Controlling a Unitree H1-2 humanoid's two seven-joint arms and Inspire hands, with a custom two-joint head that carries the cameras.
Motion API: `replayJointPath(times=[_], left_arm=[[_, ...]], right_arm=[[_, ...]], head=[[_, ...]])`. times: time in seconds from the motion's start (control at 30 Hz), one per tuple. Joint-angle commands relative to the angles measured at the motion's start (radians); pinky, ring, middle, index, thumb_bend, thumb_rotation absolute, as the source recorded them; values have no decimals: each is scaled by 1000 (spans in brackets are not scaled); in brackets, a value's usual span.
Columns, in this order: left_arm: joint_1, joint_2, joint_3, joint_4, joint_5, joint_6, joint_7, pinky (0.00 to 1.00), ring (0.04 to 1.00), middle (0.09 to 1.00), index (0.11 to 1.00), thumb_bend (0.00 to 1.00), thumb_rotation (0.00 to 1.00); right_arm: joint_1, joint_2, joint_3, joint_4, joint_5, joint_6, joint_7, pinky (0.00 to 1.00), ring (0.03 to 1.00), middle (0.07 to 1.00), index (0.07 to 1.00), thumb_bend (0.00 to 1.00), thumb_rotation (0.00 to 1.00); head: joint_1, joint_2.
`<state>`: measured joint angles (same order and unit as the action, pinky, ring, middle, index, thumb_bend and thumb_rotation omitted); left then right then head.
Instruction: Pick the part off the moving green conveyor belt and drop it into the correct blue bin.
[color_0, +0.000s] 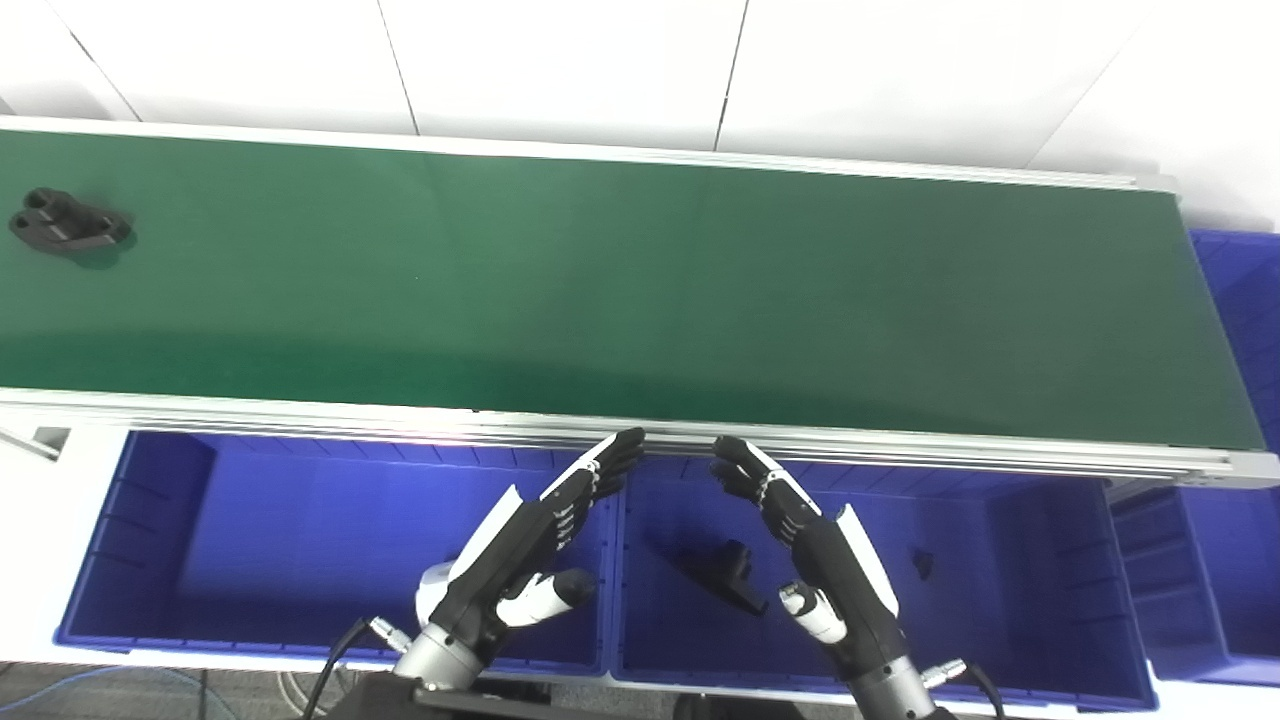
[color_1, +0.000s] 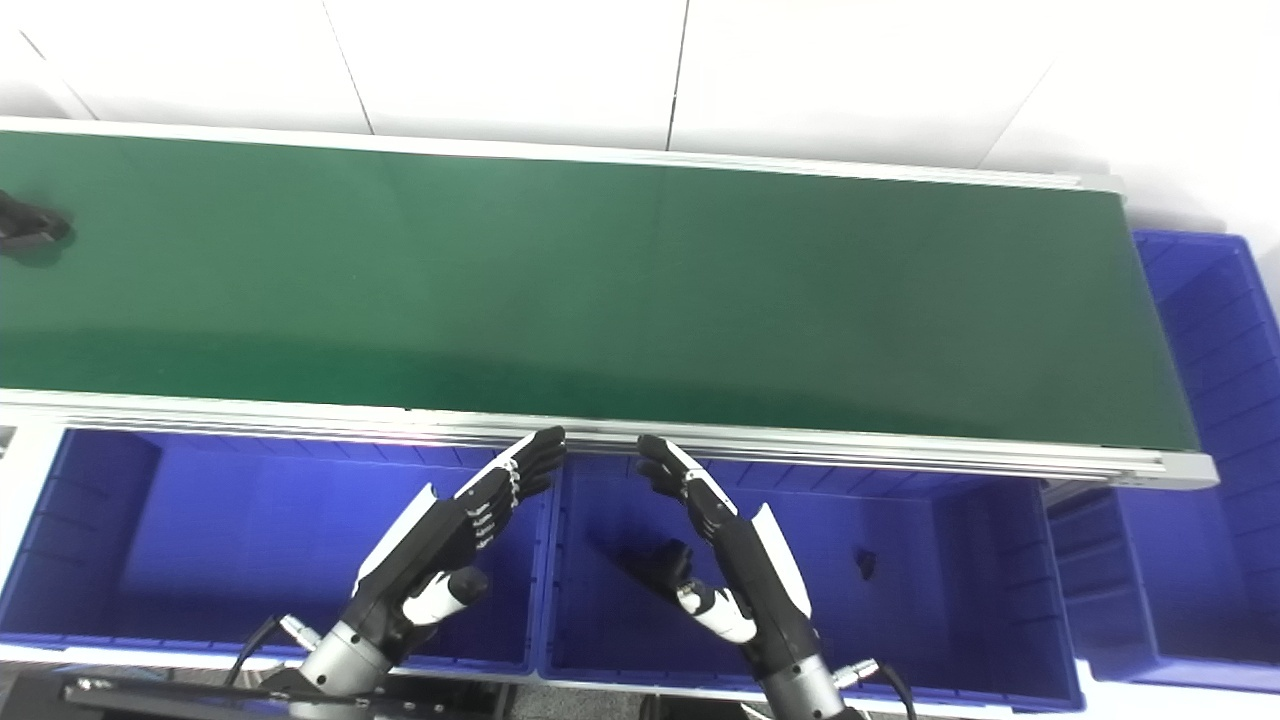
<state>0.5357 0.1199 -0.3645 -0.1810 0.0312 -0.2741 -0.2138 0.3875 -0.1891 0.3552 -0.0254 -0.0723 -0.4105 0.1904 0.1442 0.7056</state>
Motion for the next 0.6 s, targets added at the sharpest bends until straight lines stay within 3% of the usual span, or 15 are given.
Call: replayJointPath(times=[0.0, 0.57], left_arm=[[2, 2, -1, -12, -6, -38, -5, 959, 971, 959, 943, 885, 868], [0, 5, -2, -9, -8, -40, -8, 963, 974, 962, 943, 879, 867]], right_arm=[[-1, 9, 3, -13, 7, -54, 8, 867, 873, 910, 904, 911, 957], [-8, 9, 5, -6, 10, -56, 12, 856, 875, 911, 900, 892, 945]], head=[[1, 1], [-2, -1]])
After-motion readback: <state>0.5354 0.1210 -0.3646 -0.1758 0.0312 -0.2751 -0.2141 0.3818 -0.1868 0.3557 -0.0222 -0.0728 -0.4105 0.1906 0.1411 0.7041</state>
